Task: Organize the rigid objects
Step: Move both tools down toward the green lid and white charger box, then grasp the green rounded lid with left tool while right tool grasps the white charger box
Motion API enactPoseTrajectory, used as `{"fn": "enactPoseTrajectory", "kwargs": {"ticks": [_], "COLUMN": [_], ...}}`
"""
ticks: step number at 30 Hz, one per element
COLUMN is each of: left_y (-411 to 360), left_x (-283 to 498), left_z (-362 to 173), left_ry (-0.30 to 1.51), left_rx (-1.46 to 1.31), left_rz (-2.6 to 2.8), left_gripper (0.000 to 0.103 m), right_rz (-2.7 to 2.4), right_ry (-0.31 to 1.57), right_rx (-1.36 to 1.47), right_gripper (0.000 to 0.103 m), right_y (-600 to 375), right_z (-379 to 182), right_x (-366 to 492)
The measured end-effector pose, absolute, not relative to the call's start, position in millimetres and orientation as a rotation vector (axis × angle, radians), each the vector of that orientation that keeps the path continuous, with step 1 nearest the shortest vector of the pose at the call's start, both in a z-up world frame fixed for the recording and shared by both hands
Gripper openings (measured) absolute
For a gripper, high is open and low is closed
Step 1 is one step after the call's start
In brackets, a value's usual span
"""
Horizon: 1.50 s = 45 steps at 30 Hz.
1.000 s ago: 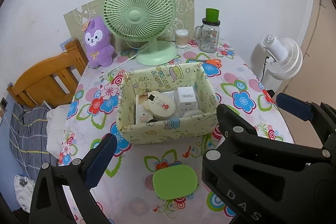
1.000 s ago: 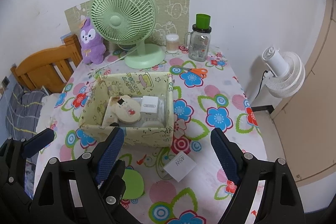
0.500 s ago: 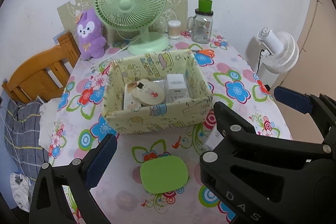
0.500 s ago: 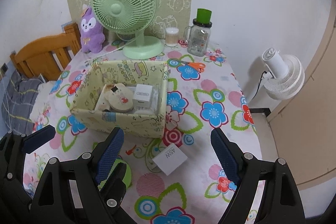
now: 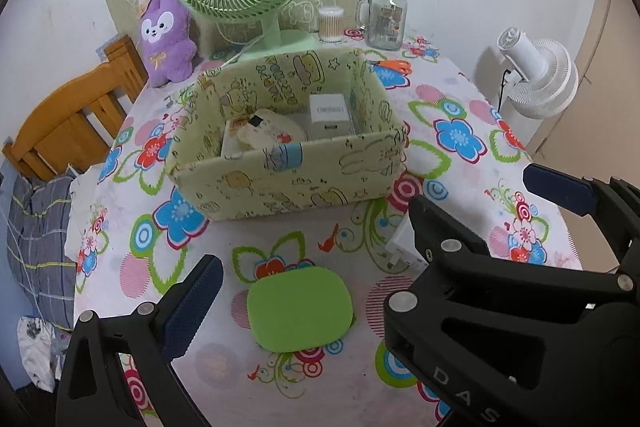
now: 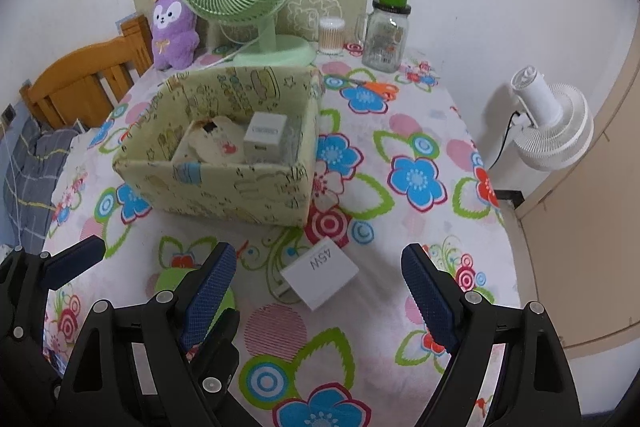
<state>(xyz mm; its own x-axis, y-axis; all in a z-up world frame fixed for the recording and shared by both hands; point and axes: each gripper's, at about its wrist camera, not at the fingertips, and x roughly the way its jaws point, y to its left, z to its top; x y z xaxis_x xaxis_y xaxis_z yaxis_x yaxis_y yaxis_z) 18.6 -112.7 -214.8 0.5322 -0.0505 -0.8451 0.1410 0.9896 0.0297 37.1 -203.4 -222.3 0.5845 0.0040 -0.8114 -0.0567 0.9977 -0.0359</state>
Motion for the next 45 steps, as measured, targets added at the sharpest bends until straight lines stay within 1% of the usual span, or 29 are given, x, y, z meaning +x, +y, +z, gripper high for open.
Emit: {"fn": "enactPoseTrajectory", "kwargs": {"ticks": [8,20,40,45], "left_y": [-118,-117,-103,-100], "left_x": [15,18,31,35], "left_z": [-244,-281,-313,-314], "left_ry": [1.031,1.078,1.144,1.133], "left_rx": [0.101,0.097,0.023,-0.001], "left_rz": [-0.079,-0.051,0.097,0.125], "left_gripper": [0.103,0.103,0.103,0.103], "right_rz": [0.042,0.061,0.091,0.100], "right_ry": [0.924,0.981,1.044,1.052], "right_rx": [-0.144,-0.128,-0.186,-0.181], "right_gripper": [0.087,0.087,0.087,0.087], "right_y": [-205,-206,-195,-192], "right_z": [-243,-284,-317,-321], "right_x": [31,39,62,70]}}
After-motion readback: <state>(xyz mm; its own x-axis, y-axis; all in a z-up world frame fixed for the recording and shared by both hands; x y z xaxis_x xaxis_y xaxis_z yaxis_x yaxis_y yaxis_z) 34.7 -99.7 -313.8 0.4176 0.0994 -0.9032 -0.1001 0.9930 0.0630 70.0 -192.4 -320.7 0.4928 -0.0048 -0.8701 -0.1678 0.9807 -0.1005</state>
